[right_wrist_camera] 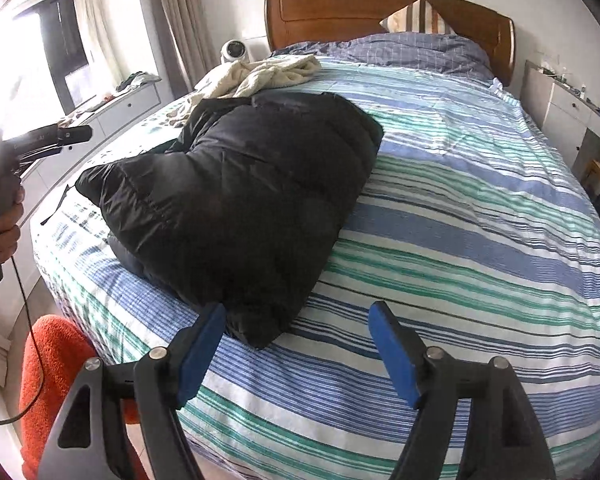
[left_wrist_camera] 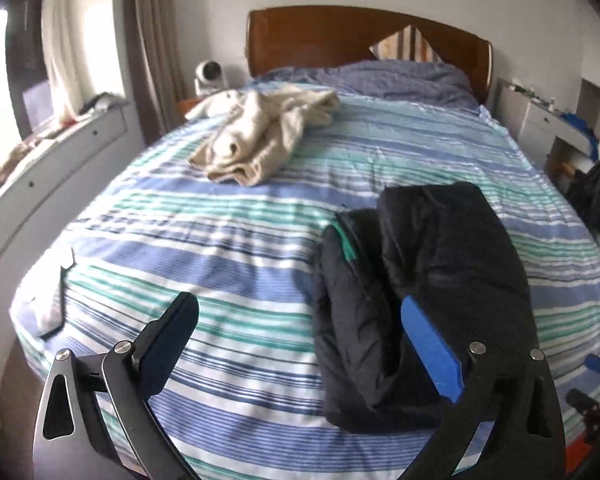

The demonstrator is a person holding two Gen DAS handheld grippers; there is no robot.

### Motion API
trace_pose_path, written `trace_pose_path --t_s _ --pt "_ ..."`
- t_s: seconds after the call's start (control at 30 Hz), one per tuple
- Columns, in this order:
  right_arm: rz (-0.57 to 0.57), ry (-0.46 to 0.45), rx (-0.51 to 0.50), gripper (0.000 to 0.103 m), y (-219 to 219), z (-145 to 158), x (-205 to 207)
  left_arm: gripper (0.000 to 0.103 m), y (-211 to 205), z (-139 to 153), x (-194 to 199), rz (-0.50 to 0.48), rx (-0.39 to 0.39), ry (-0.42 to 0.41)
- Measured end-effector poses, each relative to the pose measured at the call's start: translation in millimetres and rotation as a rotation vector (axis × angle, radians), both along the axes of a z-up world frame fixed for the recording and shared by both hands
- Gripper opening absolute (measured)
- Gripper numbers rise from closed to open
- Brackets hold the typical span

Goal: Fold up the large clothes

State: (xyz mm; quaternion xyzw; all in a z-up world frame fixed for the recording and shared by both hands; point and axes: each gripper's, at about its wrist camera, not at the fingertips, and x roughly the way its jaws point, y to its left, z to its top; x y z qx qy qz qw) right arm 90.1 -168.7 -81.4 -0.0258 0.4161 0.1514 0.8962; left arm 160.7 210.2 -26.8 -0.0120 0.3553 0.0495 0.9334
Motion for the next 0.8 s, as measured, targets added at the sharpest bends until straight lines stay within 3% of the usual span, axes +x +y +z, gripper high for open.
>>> trace_pose_path --t_s 0.5,0.6,0.73,0.8 --pt "-0.05 0.032 0.011 0.076 -11 -5 3 0.102 -12 9 -6 0.067 0.169 -0.031" --pt "-0.036 0.044 0.021 0.076 -9 -8 3 0.102 -7 5 -5 0.026 0.118 -0.024" --pt "-0.002 -0.007 0.022 0.076 -7 0 -3 0.102 8 -25 5 -0.089 0.014 0.152" --pt "0.025 -0.046 0.03 0.076 -5 9 -4 0.102 21 -40 5 -0.099 -0.043 0.216"
